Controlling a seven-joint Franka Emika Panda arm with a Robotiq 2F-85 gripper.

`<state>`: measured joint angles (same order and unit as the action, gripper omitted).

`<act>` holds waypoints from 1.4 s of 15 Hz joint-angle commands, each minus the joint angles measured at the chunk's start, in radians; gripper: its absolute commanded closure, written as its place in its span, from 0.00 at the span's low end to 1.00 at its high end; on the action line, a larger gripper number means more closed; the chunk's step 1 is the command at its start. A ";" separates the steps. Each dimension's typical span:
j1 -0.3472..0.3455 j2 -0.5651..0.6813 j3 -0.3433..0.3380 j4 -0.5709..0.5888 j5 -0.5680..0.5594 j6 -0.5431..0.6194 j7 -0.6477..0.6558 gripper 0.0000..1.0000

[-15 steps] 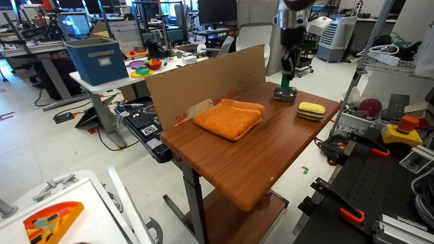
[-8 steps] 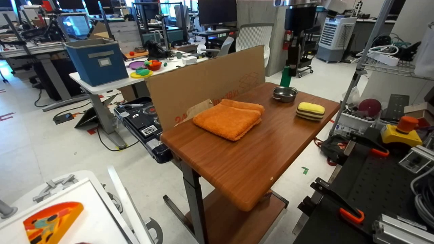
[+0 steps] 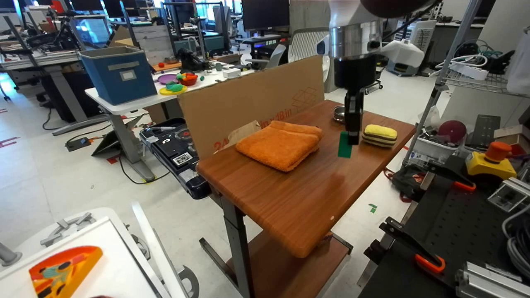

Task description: Pick up the green block from the silver pot and put it on the table.

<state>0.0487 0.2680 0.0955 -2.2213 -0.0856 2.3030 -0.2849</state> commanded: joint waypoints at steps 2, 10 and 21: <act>0.050 0.048 -0.006 -0.030 -0.078 0.077 0.113 0.95; 0.052 -0.025 -0.001 -0.084 -0.085 0.081 0.170 0.43; 0.040 -0.186 -0.032 -0.153 -0.107 0.029 0.256 0.07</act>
<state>0.0930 0.0825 0.0591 -2.3757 -0.1926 2.3351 -0.0287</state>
